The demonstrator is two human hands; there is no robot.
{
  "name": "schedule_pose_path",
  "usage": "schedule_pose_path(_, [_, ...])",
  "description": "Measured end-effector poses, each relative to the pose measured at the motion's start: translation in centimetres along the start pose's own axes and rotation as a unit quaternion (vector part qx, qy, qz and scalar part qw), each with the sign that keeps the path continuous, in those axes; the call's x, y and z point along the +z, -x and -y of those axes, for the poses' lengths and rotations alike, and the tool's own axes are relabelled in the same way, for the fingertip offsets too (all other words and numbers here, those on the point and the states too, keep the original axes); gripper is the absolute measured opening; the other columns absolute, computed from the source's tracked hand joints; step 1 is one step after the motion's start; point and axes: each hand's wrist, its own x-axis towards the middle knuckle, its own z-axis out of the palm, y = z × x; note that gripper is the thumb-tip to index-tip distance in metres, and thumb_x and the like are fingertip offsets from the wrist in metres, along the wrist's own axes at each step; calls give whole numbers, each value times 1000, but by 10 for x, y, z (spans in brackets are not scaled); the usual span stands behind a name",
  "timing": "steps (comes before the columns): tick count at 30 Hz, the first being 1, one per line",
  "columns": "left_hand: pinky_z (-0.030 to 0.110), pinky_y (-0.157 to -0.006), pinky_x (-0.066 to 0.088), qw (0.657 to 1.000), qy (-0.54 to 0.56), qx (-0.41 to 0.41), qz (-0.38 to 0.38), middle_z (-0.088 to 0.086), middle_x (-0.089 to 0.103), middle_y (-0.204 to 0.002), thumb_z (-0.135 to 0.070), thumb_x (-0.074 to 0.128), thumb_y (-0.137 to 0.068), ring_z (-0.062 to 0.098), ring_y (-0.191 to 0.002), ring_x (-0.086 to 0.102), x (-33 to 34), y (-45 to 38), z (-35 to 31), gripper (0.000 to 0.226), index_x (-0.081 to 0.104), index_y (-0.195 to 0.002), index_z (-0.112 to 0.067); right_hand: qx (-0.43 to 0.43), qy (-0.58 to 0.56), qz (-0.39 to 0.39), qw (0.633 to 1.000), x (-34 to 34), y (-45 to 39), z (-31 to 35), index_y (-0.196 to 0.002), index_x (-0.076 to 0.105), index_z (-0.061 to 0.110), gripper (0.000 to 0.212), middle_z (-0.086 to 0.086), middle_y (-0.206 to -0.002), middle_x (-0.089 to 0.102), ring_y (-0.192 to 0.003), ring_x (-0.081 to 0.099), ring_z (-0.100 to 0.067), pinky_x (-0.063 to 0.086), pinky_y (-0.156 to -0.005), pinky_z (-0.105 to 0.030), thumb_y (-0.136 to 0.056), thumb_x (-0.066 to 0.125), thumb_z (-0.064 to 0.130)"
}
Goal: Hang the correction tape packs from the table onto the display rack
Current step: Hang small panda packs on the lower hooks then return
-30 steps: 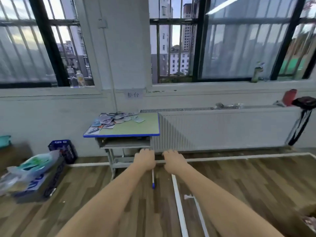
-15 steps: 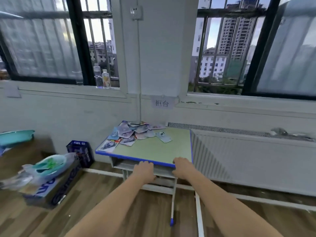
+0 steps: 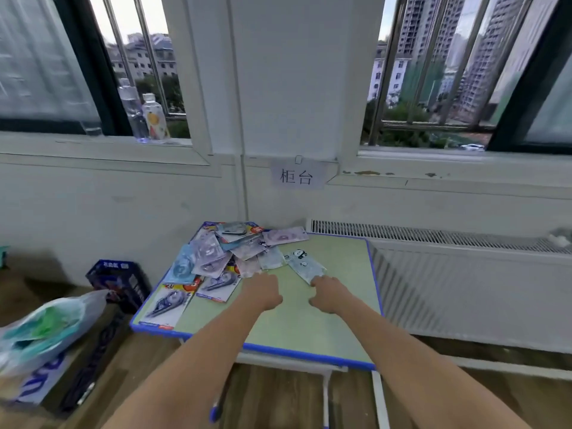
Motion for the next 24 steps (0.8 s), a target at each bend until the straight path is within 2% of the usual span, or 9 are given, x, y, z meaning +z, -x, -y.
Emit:
schedule_pose_path(4, [21, -64, 33, 1000, -10, 25, 13, 4, 59, -98, -28, 48, -96, 21, -98, 56, -12, -88, 19, 18, 58, -98, -13, 25, -35, 1, 999, -17, -82, 3, -138, 41, 9, 50, -10, -140, 45, -129, 42, -29, 38, -104, -34, -92, 54, 23])
schedule_pose_path(6, [23, -68, 41, 999, -8, 29, 16, 1, 58, -91, -29, 48, -94, 21, -94, 58, -20, -125, 26, 17, 56, -102, -15, 47, -51, 0, 998, -20, -114, 2, -135, 44, 8, 45, -10, -136, 49, -125, 45, -28, 40, -101, -33, -92, 52, 21])
schedule_pose_path(7, [27, -77, 46, 999, -14, 35, 17, 0, 56, -87, -29, 47, -94, 21, -96, 59, -21, -147, 31, 16, 55, -103, -17, 63, -57, 6, 996, -18, -133, 1, -133, 45, 8, 43, -11, -134, 50, -123, 46, -29, 40, -100, -33, -92, 51, 20])
schedule_pose_path(9, [37, -97, 43, 999, -22, 31, 24, 3, 61, -100, -28, 47, -95, 23, -108, 57, -21, -188, 39, 22, 58, -110, -16, 83, -60, 22, 994, -14, -162, -1, -133, 44, 7, 42, -12, -133, 50, -123, 46, -29, 39, -99, -32, -93, 49, 20])
schedule_pose_path(11, [38, -102, 39, 999, -11, 26, 37, 9, 58, -125, -28, 49, -94, 26, -118, 52, -18, -222, 43, 33, 56, -121, -11, 105, -59, 36, 992, -8, -185, -6, -134, 41, 6, 44, -13, -134, 48, -124, 45, -29, 39, -99, -33, -93, 51, 19])
schedule_pose_path(13, [41, -104, 39, 998, 4, 26, 50, 12, 48, -138, -29, 50, -92, 29, -125, 47, -15, -253, 47, 43, 49, -131, -10, 131, -59, 48, 989, -1, -205, -12, -136, 36, 5, 49, -14, -136, 42, -127, 41, -29, 38, -101, -35, -93, 54, 21])
schedule_pose_path(17, [38, -97, 43, 999, 3, 38, 34, 15, 49, -136, -33, 54, -89, 30, -123, 48, -12, -311, 50, 51, 46, -134, -9, 164, -65, 70, 982, 19, -230, -22, -138, 30, 1, 64, -14, -139, 34, -129, 35, -29, 38, -102, -36, -88, 63, 25])
schedule_pose_path(20, [41, -104, 38, 998, 13, 40, 54, 19, 42, -138, -33, 49, -94, 34, -129, 39, -14, -346, 48, 52, 39, -137, -4, 173, -58, 67, 981, 31, -235, -26, -137, 30, 2, 65, -13, -139, 31, -129, 33, -28, 39, -99, -34, -86, 64, 25])
schedule_pose_path(24, [38, -109, 31, 993, 32, 37, 106, 19, 37, -144, -47, 52, -93, 35, -134, 34, -8, -380, 51, 68, 33, -142, -4, 202, -57, 37, 977, 34, -237, -35, -130, 35, 5, 66, -10, -133, 35, -123, 37, -26, 40, -95, -33, -80, 68, 33])
